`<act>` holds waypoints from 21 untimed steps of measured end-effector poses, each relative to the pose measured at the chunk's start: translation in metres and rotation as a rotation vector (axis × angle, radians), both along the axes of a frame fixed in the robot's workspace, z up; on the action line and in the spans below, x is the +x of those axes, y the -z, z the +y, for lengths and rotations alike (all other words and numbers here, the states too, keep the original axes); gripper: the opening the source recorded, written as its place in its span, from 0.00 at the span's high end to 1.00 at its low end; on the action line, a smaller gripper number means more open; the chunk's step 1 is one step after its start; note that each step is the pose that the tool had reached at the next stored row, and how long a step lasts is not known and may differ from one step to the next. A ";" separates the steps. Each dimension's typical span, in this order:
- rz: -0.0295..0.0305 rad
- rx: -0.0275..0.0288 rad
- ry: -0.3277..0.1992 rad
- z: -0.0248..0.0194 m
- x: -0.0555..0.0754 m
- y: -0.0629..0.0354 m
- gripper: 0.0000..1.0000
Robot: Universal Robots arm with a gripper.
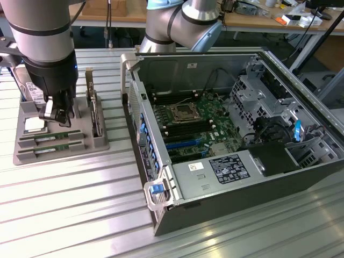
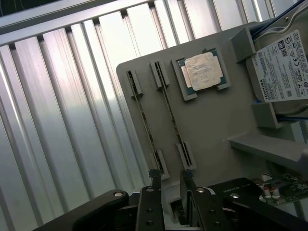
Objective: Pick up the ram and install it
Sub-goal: 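Pick up the ram and move it above insertion slot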
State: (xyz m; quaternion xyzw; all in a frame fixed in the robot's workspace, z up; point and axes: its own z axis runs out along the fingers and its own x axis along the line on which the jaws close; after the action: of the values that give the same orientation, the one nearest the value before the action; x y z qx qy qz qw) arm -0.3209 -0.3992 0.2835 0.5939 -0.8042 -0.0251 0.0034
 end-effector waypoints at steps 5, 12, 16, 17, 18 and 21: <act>-0.0001 0.0000 0.000 0.0000 0.000 0.0042 0.70; -0.0001 0.0000 0.000 0.0000 0.000 0.0097 0.70; 0.0000 0.0000 0.000 -0.0001 0.000 0.0125 0.70; -0.0001 0.0001 0.000 -0.0001 0.000 0.0136 0.70; 0.0000 0.0000 0.000 -0.0001 0.000 0.0149 0.70; -0.0001 0.0001 0.000 -0.0001 0.000 0.0198 0.70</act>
State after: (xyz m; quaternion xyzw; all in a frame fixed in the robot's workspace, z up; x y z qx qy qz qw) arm -0.3211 -0.3994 0.2636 0.5939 -0.8041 -0.0251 0.0034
